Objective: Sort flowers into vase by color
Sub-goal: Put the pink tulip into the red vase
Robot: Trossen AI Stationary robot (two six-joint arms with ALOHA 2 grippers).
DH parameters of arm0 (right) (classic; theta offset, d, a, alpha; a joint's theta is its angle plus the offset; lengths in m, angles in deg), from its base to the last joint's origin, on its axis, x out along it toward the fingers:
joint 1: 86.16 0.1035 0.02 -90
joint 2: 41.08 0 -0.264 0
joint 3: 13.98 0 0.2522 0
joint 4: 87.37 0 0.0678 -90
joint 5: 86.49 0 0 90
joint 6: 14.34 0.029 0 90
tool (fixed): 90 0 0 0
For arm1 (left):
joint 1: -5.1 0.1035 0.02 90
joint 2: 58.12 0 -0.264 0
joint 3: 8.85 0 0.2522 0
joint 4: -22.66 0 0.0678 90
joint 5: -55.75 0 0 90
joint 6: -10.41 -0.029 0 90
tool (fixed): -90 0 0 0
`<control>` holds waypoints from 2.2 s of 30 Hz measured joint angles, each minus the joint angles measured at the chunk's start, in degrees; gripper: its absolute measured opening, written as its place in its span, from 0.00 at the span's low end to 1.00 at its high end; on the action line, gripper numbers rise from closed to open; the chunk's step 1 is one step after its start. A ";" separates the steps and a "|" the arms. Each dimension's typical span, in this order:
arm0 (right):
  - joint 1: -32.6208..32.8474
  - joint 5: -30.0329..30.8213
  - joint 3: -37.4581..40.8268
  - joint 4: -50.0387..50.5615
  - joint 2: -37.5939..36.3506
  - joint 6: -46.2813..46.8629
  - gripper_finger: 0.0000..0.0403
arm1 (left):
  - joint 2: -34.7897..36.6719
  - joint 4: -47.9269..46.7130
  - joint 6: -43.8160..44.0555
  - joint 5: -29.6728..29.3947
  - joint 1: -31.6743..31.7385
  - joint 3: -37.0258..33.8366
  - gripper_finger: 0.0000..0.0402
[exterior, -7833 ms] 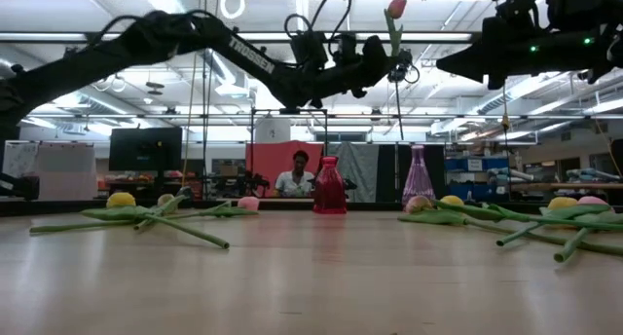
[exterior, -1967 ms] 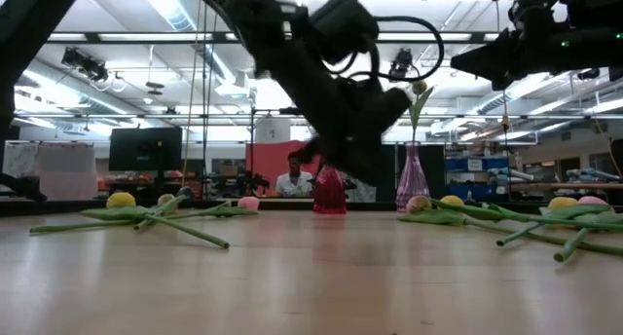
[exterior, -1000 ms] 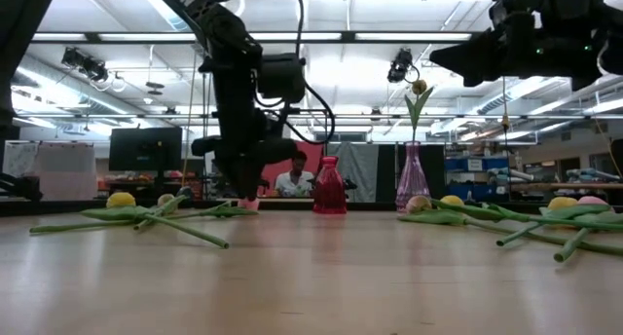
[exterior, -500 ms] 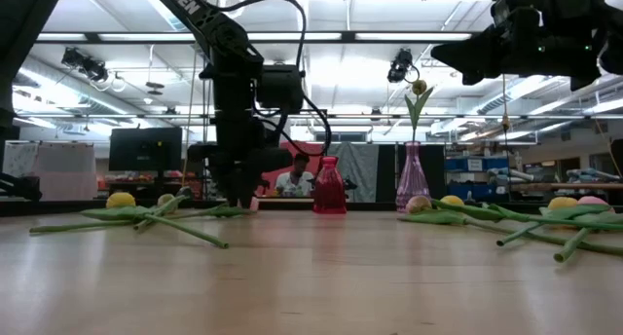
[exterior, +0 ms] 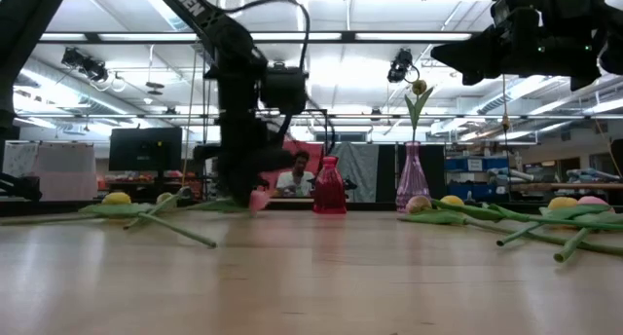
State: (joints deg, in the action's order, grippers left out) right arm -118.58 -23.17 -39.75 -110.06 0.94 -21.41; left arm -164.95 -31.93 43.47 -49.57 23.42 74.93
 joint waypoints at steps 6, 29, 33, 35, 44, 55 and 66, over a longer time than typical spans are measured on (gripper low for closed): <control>-0.10 -0.02 0.00 0.05 -0.02 0.02 0.15 | 2.59 1.24 -5.59 -1.95 -1.15 10.80 0.05; -0.44 -1.50 0.00 -0.24 -0.02 1.11 0.15 | 6.06 42.72 -37.91 -5.83 -3.20 17.78 0.06; -0.44 -1.50 0.00 -0.33 -0.02 1.05 0.15 | 6.06 51.29 -38.73 -1.76 -0.62 15.83 0.06; -0.44 -1.48 0.00 -0.32 -0.02 0.98 0.15 | 6.03 54.60 -38.29 0.52 0.51 15.31 0.06; -0.44 -1.42 0.00 -0.17 -0.02 0.60 0.15 | 6.04 62.60 -37.49 4.07 2.91 15.22 0.06; -0.44 -1.31 0.00 0.04 -0.02 0.40 0.15 | 6.04 67.18 -39.12 5.57 4.46 15.22 0.06; -0.51 -0.91 0.00 0.35 -0.02 -0.42 0.15 | 9.17 64.51 -37.98 5.51 6.10 15.33 0.03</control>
State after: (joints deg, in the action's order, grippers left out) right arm -119.09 -24.09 -39.75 -109.71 0.92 -21.83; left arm -155.78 32.58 5.49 -44.06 29.53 90.25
